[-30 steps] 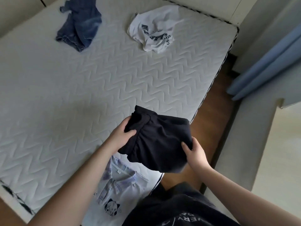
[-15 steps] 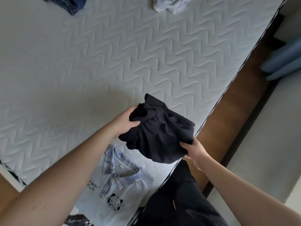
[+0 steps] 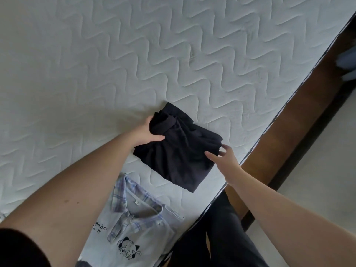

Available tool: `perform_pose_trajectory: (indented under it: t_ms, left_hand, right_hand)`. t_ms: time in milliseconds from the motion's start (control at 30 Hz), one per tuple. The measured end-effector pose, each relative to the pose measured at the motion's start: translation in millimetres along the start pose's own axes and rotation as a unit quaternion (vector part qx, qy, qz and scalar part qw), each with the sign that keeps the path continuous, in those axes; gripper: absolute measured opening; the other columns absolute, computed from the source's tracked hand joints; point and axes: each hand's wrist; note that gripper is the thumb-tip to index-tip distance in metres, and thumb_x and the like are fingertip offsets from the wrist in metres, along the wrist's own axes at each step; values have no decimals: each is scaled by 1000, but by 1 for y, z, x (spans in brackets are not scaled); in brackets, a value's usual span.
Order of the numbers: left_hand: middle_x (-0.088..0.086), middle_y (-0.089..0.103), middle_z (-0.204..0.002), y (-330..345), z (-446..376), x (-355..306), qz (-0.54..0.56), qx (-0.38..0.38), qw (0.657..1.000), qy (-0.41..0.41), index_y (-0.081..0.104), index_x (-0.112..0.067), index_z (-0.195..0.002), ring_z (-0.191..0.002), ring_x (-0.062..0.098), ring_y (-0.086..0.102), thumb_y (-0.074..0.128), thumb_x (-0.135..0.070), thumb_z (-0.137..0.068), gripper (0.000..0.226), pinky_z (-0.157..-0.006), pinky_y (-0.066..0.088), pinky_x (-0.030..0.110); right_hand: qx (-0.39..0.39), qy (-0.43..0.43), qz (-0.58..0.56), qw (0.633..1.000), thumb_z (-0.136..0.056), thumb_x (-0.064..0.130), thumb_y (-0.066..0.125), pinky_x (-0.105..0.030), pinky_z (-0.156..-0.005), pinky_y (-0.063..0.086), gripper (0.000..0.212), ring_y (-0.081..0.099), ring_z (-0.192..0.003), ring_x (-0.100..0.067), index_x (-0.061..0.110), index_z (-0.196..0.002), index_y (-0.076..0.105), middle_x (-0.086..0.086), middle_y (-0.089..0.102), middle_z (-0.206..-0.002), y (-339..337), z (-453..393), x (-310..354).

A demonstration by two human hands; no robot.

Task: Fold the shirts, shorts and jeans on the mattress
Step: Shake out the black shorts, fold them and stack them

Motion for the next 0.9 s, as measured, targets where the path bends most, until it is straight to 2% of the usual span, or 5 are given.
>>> perform_pose_trajectory:
  t_ms: [133,333,633,767,900]
  left_hand:
    - [0,32,-155,4,-24,-11,-4,-70,997,11,19,-22,-153,-139,23,38,86,-55,-62,118,-114,34,43]
    - [-4,61,-128,3,-48,-11,88,-93,991,40,53,-22,-132,-120,20,57,81,-37,-78,62,-102,44,37]
    - [-4,53,-138,14,-49,-16,28,-178,979,97,40,-29,-137,-121,20,55,72,-55,-78,72,-94,41,30]
    - [-6,53,-134,0,-38,5,1,-90,996,-7,34,-27,-139,-116,20,56,74,-75,-58,103,-89,41,32]
    - [-8,57,-131,-17,-27,23,-49,46,997,-44,46,-24,-138,-117,19,57,83,-70,-53,104,-98,46,37]
  right_hand:
    - [-9,-20,9,1000,-71,32,87,-33,-93,49,101,54,-115,-20,31,-149,24,5,50,-129,7,-19,13]
    - [-76,-62,89,991,-78,38,78,-35,-71,56,36,65,-89,-21,20,-104,60,2,67,-95,-2,-36,10]
    - [-175,-71,59,980,-94,30,60,-21,-57,43,24,59,-81,-10,35,-114,49,9,62,-104,9,-47,2]
    - [-194,-28,-7,981,-90,35,68,-21,-57,42,60,58,-83,-6,31,-138,33,11,54,-112,17,-28,-14]
    - [-49,55,99,992,-80,56,71,-35,-67,56,48,65,-80,-17,19,-106,56,5,66,-92,29,-7,-40]
Point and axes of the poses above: each hand's wrist, its own z-axis away from the middle knuckle, its own y-axis out of the palm, x = y × z
